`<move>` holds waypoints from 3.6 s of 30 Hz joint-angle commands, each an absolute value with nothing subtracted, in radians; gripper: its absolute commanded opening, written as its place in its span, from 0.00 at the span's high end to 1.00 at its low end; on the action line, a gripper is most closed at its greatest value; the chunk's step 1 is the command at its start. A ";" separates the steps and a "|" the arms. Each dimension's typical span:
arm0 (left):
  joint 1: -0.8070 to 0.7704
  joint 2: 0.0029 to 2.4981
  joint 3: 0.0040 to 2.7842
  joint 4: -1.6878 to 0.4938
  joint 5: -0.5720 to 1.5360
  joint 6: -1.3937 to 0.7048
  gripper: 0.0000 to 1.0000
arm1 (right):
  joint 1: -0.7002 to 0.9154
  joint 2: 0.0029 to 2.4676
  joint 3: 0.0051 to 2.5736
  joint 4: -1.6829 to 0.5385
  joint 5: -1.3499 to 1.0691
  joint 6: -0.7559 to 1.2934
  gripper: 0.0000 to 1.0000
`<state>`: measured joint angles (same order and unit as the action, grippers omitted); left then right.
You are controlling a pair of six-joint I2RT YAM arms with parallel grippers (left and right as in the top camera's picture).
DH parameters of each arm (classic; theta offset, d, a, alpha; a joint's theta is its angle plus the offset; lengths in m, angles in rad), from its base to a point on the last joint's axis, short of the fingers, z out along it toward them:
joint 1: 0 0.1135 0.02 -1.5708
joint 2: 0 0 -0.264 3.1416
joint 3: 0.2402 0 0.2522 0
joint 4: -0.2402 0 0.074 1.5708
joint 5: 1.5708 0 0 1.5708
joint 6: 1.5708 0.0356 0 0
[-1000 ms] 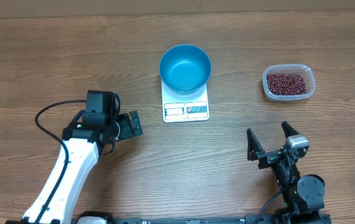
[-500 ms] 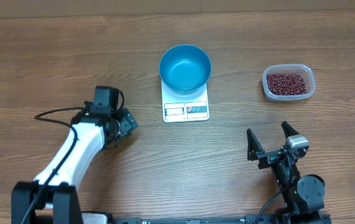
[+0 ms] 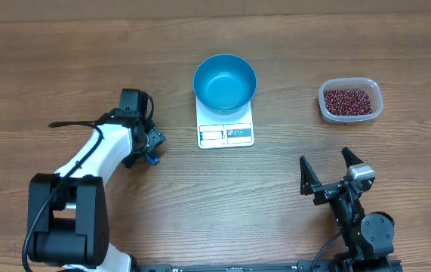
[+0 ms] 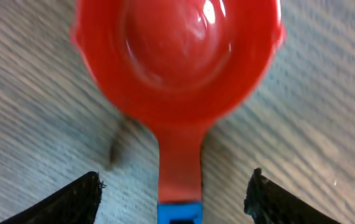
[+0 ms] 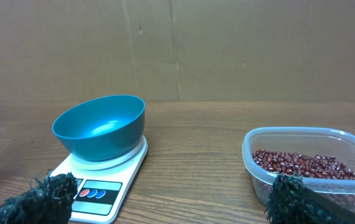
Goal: Scoop item into bowl and weigh 150g on scale
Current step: 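Reach left gripper down to the red scoop's blue handle and grasp it, then lift the red scoop with left gripper toward the scale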
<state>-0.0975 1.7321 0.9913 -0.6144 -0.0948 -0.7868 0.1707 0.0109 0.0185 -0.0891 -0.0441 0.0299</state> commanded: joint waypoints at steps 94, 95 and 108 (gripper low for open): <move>-0.189 1.796 1.328 -0.785 0.426 -0.874 0.96 | 0.170 0.003 0.008 -0.068 -0.116 0.164 0.00; -0.200 1.795 1.328 -0.785 0.432 -0.898 0.96 | 0.170 0.003 0.008 -0.068 -0.134 0.242 0.00; -0.332 1.739 1.329 -0.743 0.439 -1.177 0.96 | 0.170 0.003 0.008 -0.046 -0.251 0.876 0.00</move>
